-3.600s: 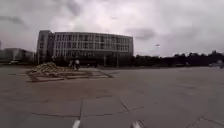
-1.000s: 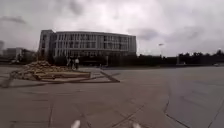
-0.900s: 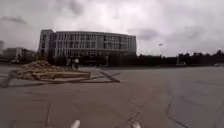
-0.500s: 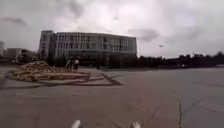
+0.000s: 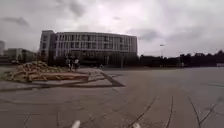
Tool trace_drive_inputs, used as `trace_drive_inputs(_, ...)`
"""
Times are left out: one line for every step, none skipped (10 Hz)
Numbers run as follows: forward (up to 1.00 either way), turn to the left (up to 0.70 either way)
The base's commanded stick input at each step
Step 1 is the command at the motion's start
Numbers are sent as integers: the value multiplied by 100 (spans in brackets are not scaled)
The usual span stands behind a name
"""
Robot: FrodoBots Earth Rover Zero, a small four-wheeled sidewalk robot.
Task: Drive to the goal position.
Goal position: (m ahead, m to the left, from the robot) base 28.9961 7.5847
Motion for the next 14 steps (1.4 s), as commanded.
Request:
trace_drive_inputs(70,0)
trace_drive_inputs(70,0)
trace_drive_inputs(70,0)
trace_drive_inputs(70,0)
trace_drive_inputs(70,0)
trace_drive_inputs(70,0)
trace_drive_inputs(70,0)
trace_drive_inputs(70,0)
trace_drive_inputs(70,0)
trace_drive_inputs(70,0)
trace_drive_inputs(70,0)
trace_drive_inputs(70,0)
trace_drive_inputs(70,0)
trace_drive_inputs(70,0)
